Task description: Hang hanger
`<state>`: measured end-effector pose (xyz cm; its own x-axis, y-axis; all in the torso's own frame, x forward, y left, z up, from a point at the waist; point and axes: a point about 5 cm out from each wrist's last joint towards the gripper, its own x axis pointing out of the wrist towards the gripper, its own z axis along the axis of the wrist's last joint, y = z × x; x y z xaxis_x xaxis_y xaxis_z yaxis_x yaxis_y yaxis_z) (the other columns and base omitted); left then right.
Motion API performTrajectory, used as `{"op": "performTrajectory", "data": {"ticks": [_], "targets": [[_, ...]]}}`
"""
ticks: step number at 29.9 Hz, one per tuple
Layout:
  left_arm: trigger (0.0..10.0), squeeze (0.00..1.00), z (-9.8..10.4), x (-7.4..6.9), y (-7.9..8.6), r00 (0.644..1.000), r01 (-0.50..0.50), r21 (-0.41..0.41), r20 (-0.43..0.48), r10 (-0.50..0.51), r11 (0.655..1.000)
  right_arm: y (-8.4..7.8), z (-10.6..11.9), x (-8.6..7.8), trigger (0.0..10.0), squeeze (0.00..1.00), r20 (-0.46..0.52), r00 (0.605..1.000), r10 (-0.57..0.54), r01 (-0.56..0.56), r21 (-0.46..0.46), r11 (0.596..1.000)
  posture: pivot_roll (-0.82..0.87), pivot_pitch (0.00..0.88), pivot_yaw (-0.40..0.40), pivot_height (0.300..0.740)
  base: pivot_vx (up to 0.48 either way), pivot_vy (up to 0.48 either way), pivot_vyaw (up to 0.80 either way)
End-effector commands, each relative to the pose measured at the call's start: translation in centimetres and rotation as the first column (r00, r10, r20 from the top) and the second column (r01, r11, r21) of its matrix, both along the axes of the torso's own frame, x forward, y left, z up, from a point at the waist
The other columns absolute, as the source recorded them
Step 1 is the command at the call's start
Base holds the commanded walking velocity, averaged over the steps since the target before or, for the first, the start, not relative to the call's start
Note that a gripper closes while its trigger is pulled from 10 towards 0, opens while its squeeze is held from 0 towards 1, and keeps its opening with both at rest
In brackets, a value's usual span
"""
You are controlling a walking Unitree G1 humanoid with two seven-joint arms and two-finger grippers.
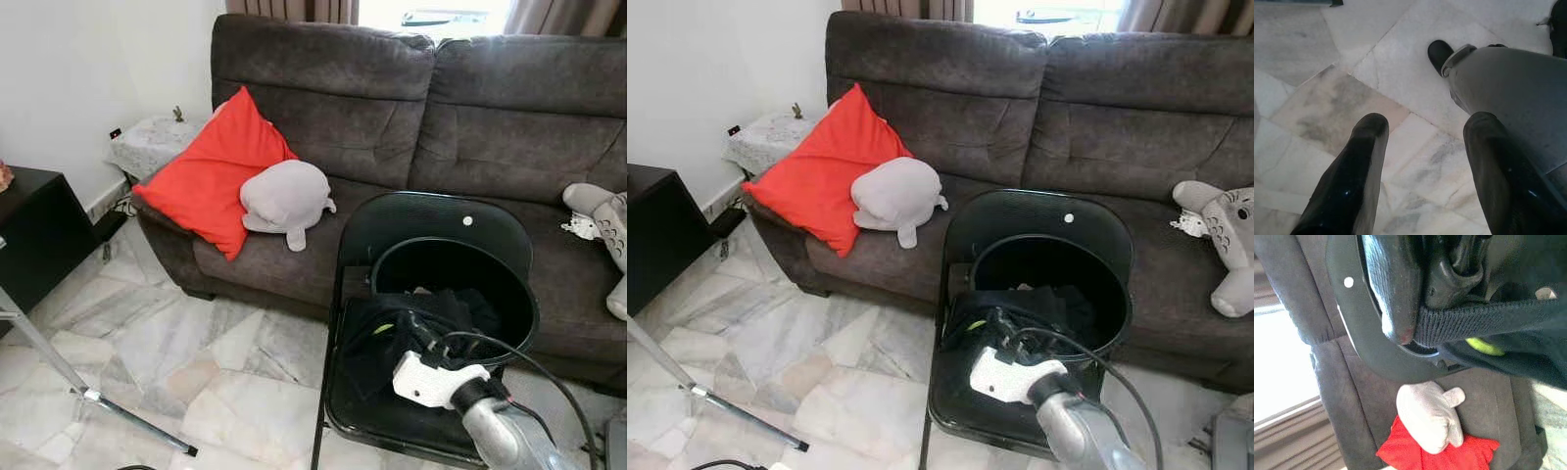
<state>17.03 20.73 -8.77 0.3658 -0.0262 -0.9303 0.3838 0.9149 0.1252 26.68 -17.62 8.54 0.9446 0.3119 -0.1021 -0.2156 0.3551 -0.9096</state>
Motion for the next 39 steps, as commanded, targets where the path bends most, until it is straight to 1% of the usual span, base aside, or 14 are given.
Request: {"op": "performTrajectory", "data": {"ticks": [1, 10, 16, 17, 18, 19, 20, 21, 22, 23, 30, 31, 33, 39], "targets": [[10.0, 0.00, 0.0, -0.2, 0.4, 1.000, 0.020, 0.017, -0.008, -0.020, 1.000, -0.3, 0.4, -0.4, 0.0, 0.00, -0.004, 0.999, -0.039, 0.039, -0.001, 0.999, -0.06, 0.026, 0.053, 0.740, 0.000, 0.000, 0.00], [10.0, 0.00, 0.0, -0.2, 0.3, 1.000, 0.019, 0.016, -0.007, -0.019, 1.000, 0.0, -1.0, -1.1, 0.0, 0.00, -0.129, 0.990, -0.056, 0.056, 0.000, 0.998, -0.06, 0.026, 0.049, 0.740, 0.000, 0.000, 0.00], [10.0, 0.00, 0.0, -0.2, 0.3, 1.000, 0.018, 0.016, -0.008, -0.018, 1.000, 0.3, -0.9, -1.1, 0.0, 0.00, -0.131, 0.989, -0.065, 0.065, -0.006, 0.998, -0.06, 0.029, 0.049, 0.740, 0.000, 0.000, 0.00], [10.0, 0.00, 0.0, -0.2, 0.3, 1.000, 0.019, 0.016, -0.008, -0.019, 1.000, 0.3, -0.9, -1.1, 5.2, 0.00, -0.130, 0.989, -0.068, 0.067, -0.008, 0.998, -0.06, 0.029, 0.049, 0.740, 0.000, 0.000, 0.00], [10.0, 0.00, 0.0, -0.2, 0.3, 1.000, 0.019, 0.016, -0.008, -0.019, 1.000, 0.3, -0.9, -1.0, 5.2, 0.00, -0.129, 0.989, -0.070, 0.069, -0.009, 0.998, -0.06, 0.029, 0.049, 0.740, 0.000, 0.000, 0.00], [10.0, 0.00, 0.0, -0.2, 0.3, 1.000, 0.019, 0.015, -0.008, -0.018, 1.000, 0.2, -1.0, -1.0, 10.0, 0.00, -0.134, 0.988, -0.074, 0.073, -0.015, 0.997, -0.06, 0.029, 0.049, 0.740, 0.000, 0.000, 0.00], [10.0, 0.00, 0.0, -0.2, 0.3, 1.000, 0.019, 0.016, -0.008, -0.019, 1.000, 0.2, -1.1, -1.1, 10.0, 0.13, -0.136, 0.988, -0.077, 0.075, -0.016, 0.997, -0.06, 0.029, 0.049, 0.740, 0.000, 0.000, 0.00], [10.0, 0.00, 0.0, -0.2, 0.3, 1.000, 0.019, 0.016, -0.008, -0.019, 1.000, 0.2, -1.1, -1.1, 10.0, 0.13, -0.137, 0.987, -0.079, 0.077, -0.017, 0.997, -0.06, 0.029, 0.049, 0.740, 0.000, 0.000, 0.00], [10.0, 0.00, 0.0, -0.2, 0.3, 1.000, 0.019, 0.016, -0.008, -0.019, 1.000, 0.1, -1.1, -1.1, 10.0, 0.80, -0.135, 0.987, -0.085, 0.083, -0.022, 0.996, -0.06, 0.029, 0.049, 0.740, 0.000, 0.000, 0.00], [10.0, 0.00, 0.0, -0.2, 0.3, 1.000, 0.019, 0.016, -0.008, -0.019, 1.000, -0.1, -1.2, -1.1, 10.0, 1.00, -0.134, 0.987, -0.093, 0.090, -0.028, 0.996, -0.06, 0.031, 0.048, 0.740, 0.000, 0.000, 0.00], [10.0, 0.00, 0.0, -0.1, 0.3, 1.000, 0.020, 0.016, -0.008, -0.020, 1.000, -0.7, -1.6, -0.8, 10.0, 1.00, -0.132, 0.985, -0.112, 0.106, -0.051, 0.993, -0.06, 0.031, 0.050, 0.740, 0.000, 0.000, 0.00], [10.0, 0.00, 0.0, -0.1, 0.3, 1.000, 0.020, 0.016, -0.008, -0.020, 1.000, -0.8, -1.7, -0.7, 10.0, 0.78, -0.133, 0.985, -0.112, 0.105, -0.055, 0.993, -0.06, 0.031, 0.050, 0.740, 0.000, 0.000, 0.00], [10.0, 0.00, 0.0, -0.1, 0.3, 1.000, 0.020, 0.017, -0.007, -0.019, 1.000, -0.9, -1.8, -0.6, 10.0, 0.00, -0.132, 0.985, -0.115, 0.107, -0.061, 0.992, -0.06, 0.031, 0.050, 0.740, 0.000, 0.000, 0.00], [10.0, 0.00, 0.0, -0.2, 0.3, 1.000, 0.018, 0.017, -0.007, -0.018, 1.000, -1.7, -2.4, 0.1, 10.0, 0.00, -0.130, 0.982, -0.138, 0.126, -0.091, 0.988, -0.06, 0.032, 0.051, 0.740, 0.000, 0.000, 0.00]]}}
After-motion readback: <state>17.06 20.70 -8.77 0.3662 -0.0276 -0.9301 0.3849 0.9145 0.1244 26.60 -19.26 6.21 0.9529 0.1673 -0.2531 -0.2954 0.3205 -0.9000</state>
